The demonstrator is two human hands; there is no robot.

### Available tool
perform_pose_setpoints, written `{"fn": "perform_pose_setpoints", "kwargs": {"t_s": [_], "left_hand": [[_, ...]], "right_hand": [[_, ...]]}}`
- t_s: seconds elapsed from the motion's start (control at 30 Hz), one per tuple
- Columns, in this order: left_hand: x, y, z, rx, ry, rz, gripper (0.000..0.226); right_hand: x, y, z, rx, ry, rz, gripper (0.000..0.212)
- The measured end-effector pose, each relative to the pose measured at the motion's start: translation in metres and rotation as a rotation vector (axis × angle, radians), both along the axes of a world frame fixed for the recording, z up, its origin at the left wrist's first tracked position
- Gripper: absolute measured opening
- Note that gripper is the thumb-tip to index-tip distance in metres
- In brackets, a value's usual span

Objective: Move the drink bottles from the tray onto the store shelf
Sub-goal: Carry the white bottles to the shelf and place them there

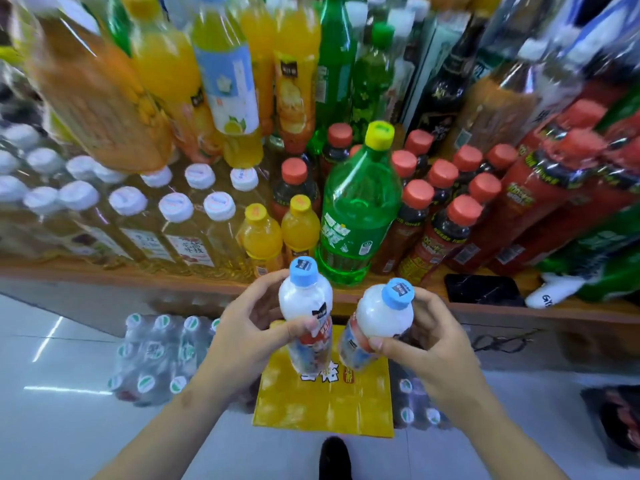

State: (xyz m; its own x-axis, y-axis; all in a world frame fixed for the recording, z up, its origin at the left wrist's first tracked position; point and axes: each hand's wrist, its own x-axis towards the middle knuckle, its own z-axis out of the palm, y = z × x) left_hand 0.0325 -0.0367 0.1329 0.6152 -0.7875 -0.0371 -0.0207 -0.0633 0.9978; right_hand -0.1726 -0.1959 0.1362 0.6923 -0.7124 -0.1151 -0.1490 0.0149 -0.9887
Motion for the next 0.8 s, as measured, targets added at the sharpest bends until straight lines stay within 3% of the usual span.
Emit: {"fn": "perform_pose_setpoints", "kwargs": {"t_s": [0.37,0.5,0.63,0.8], "left_hand": [[0.013,0.041,0.175,-0.092,-0.099,0.062,0.056],[0.014,0.056,0.219,-0.147,-0.131,0.118,0.053],[0.018,0.07,0.254,-0.195,-0.169,0.173,0.056],[0.025,0.092,0.291,-0.236,-0.231,0.243,0.054]], "right_hand": [[0.029,-0.002,0.169,0.039,-0.218,0.191,0.06],[0.047,0.001,0.209,0.02,-0.275,0.214,0.068],[0.067,0.009,0.243,0.014,-0.308,0.258,0.059],[0.097,0.029,0.289,-0.009,-0.333,0.324,0.07]]}}
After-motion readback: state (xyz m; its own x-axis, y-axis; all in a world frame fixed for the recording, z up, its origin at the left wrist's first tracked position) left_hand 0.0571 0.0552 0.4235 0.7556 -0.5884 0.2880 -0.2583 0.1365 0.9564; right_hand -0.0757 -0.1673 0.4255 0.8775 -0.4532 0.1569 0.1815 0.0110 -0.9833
